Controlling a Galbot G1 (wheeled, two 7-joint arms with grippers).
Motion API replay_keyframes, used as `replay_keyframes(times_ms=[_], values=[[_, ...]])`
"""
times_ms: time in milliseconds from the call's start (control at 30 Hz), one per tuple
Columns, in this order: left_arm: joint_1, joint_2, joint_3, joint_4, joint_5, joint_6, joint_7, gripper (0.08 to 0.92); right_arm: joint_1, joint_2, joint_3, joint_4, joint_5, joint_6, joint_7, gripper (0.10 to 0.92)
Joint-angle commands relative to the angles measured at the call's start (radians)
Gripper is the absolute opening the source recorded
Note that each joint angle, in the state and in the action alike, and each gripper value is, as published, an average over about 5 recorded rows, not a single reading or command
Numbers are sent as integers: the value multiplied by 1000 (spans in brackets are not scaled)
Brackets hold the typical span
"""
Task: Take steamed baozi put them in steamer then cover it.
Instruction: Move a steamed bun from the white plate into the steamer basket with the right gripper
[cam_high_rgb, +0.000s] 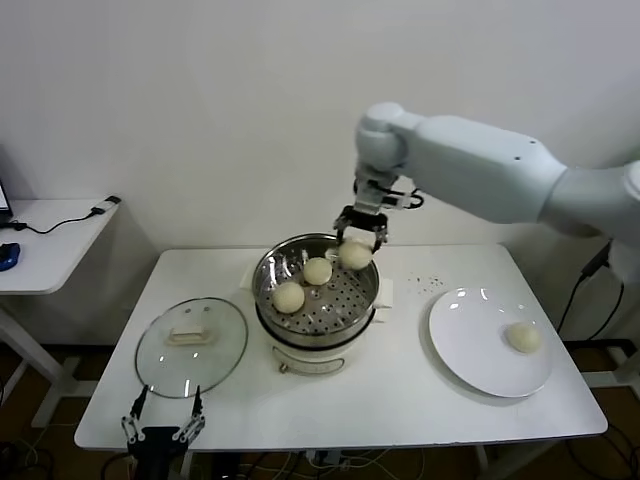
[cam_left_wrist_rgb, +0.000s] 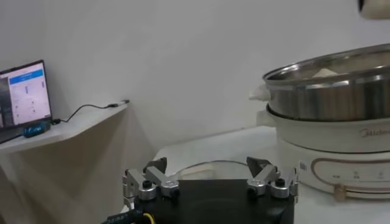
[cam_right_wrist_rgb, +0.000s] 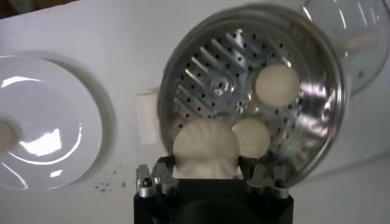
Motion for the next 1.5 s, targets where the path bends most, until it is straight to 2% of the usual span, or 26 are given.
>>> replay_keyframes(times_ms=[33,733,1000,1233,1367,1500], values=[[-2,1,0,6,0,1,0,823,-96,141,-23,24,-40,54,-3,696],[-5,-2,-19,38,-21,-6,-3,823,-182,127,-27,31,-100,61,2,706],[-3,-3,-18,38,-19,-7,-4,823,-177,119,2,26,-115,65,-17,812],[-2,-2,-16,32,-18,-4,-4,823,-151,60,83,30,-106,66,-34,823],[-5,1,-16,28,-17,-2,-4,823,-89,-33,98,41,-15,-22,-7,823],[-3,2,-13,24,-14,-3,-4,823,-19,-184,73,36,104,-195,137,823]])
